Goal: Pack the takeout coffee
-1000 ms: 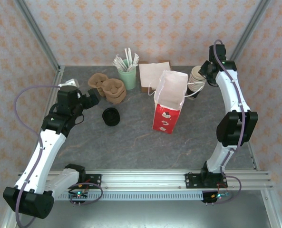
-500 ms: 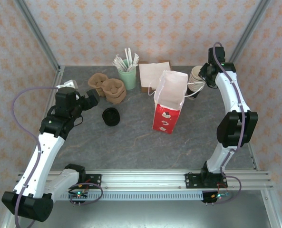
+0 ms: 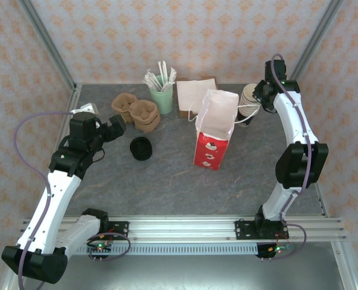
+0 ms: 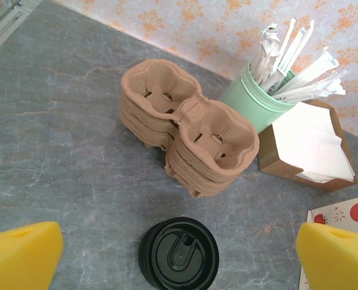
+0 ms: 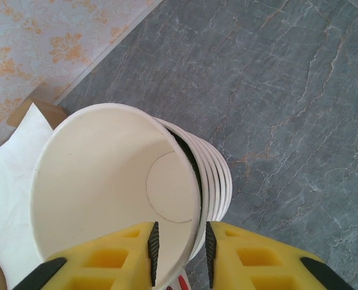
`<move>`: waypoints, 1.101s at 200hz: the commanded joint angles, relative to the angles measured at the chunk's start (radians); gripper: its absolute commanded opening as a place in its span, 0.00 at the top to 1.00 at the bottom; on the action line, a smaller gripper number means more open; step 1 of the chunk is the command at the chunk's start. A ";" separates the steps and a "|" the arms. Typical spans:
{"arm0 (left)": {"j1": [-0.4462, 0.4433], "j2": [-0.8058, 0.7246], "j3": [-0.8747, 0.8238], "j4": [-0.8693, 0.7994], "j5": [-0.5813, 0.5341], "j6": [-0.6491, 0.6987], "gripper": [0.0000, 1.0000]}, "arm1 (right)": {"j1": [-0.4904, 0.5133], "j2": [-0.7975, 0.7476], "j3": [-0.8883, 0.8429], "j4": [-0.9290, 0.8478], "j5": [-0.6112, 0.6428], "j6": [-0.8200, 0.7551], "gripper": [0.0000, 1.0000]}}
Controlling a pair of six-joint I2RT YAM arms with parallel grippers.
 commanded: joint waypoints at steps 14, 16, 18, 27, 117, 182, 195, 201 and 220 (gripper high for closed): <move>-0.006 -0.020 0.031 -0.027 -0.001 0.007 0.00 | -0.005 -0.009 -0.004 0.016 -0.002 0.019 0.70; -0.006 -0.020 0.031 -0.027 -0.002 0.006 0.00 | -0.006 -0.008 -0.004 0.017 -0.001 0.018 0.71; -0.006 -0.020 0.031 -0.027 -0.002 0.006 0.00 | -0.004 -0.008 -0.004 0.017 -0.002 0.019 0.71; -0.006 -0.020 0.031 -0.028 -0.003 0.006 0.00 | -0.005 -0.007 -0.004 0.018 -0.001 0.020 0.71; -0.006 -0.022 0.032 -0.028 -0.002 0.011 0.00 | -0.005 0.011 -0.004 0.026 -0.006 0.031 0.71; -0.006 -0.020 0.026 -0.027 -0.001 0.011 0.00 | -0.005 0.028 -0.016 0.032 -0.003 0.040 0.71; -0.006 -0.019 0.025 -0.028 -0.003 0.011 0.00 | -0.006 0.030 -0.022 0.038 -0.005 0.043 0.71; -0.006 -0.017 0.026 -0.029 -0.003 0.012 0.00 | -0.006 0.032 -0.021 0.039 -0.007 0.044 0.73; -0.006 -0.017 0.025 -0.027 -0.003 0.012 0.00 | -0.005 0.033 -0.020 0.045 -0.014 0.042 0.79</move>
